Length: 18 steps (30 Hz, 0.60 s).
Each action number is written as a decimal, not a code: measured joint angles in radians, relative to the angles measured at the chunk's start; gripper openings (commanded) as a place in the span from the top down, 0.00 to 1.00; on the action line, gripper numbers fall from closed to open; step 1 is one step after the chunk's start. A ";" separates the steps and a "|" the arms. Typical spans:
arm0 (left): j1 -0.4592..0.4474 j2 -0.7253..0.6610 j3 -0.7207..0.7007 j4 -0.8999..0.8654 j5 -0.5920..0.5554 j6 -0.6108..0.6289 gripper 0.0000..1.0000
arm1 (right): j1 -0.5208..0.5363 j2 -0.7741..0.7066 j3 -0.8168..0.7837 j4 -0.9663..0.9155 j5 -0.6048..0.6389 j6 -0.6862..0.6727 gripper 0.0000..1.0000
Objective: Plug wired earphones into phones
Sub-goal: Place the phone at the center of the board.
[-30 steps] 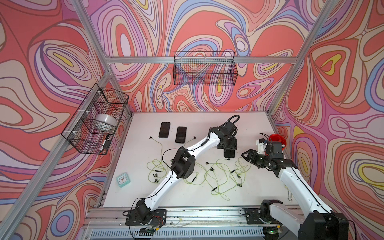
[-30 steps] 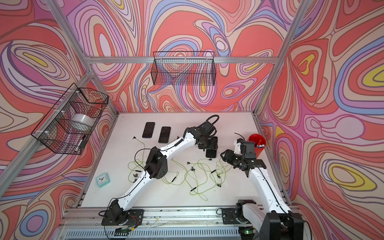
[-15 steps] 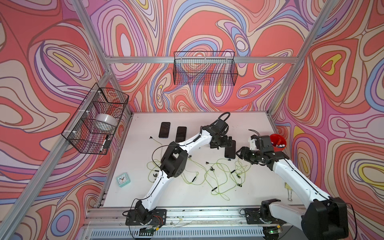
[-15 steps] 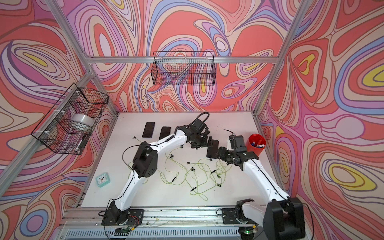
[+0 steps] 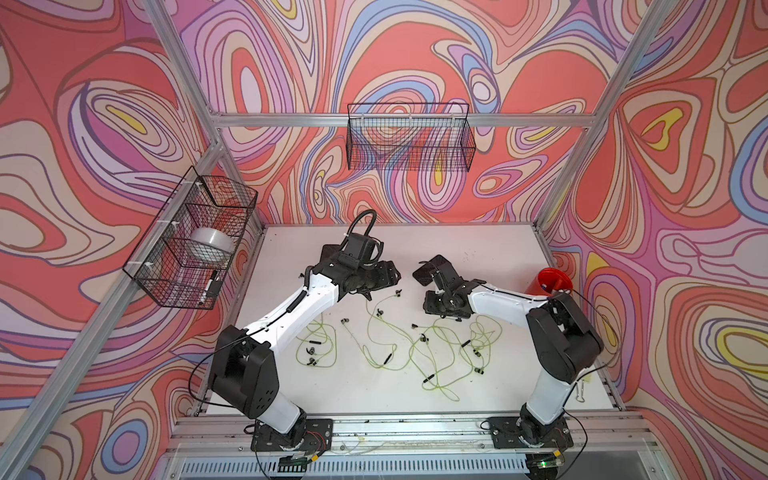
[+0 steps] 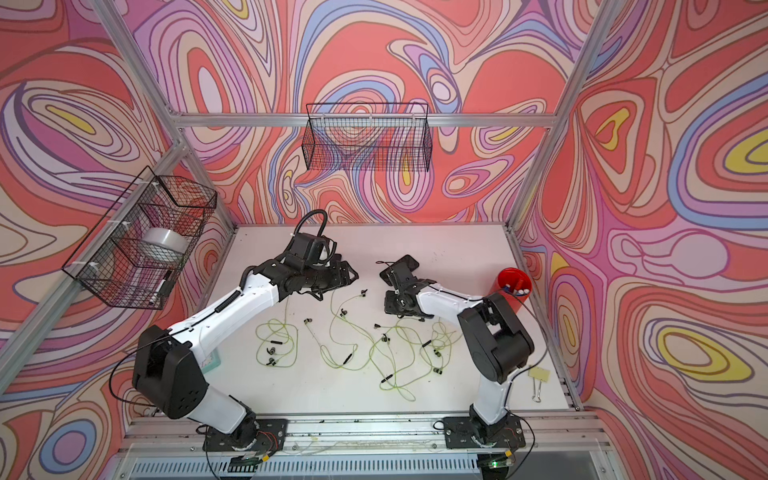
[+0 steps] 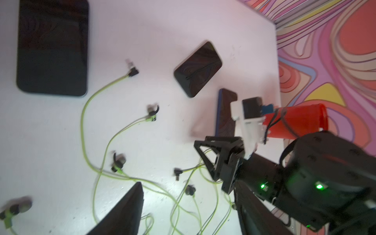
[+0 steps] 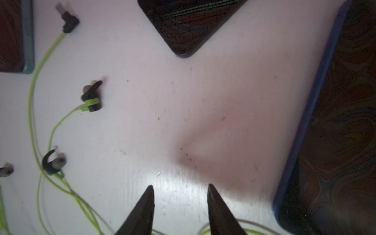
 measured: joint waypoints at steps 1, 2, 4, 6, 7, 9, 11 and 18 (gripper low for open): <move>0.003 -0.001 -0.026 -0.003 0.001 -0.001 0.34 | -0.001 0.021 0.006 -0.004 0.011 -0.002 0.58; 0.006 -0.003 -0.048 -0.006 0.003 -0.002 0.36 | -0.002 0.026 0.014 -0.004 0.017 -0.004 0.58; 0.010 -0.018 -0.093 0.000 0.020 -0.016 0.38 | -0.005 0.030 0.027 -0.008 0.040 -0.009 0.58; 0.009 -0.044 -0.140 0.011 0.043 -0.037 0.40 | -0.015 0.030 0.026 -0.026 0.056 -0.012 0.58; 0.003 -0.058 -0.165 0.021 0.053 -0.049 0.40 | -0.027 0.029 0.019 -0.031 0.066 -0.014 0.58; -0.019 -0.076 -0.204 0.034 0.066 -0.077 0.41 | -0.058 0.016 0.001 -0.031 0.079 -0.019 0.58; -0.059 -0.077 -0.225 0.048 0.074 -0.109 0.42 | -0.095 -0.010 -0.030 -0.031 0.083 -0.022 0.58; -0.173 -0.023 -0.244 0.127 0.086 -0.270 0.52 | -0.199 -0.077 -0.080 -0.085 0.093 -0.069 0.56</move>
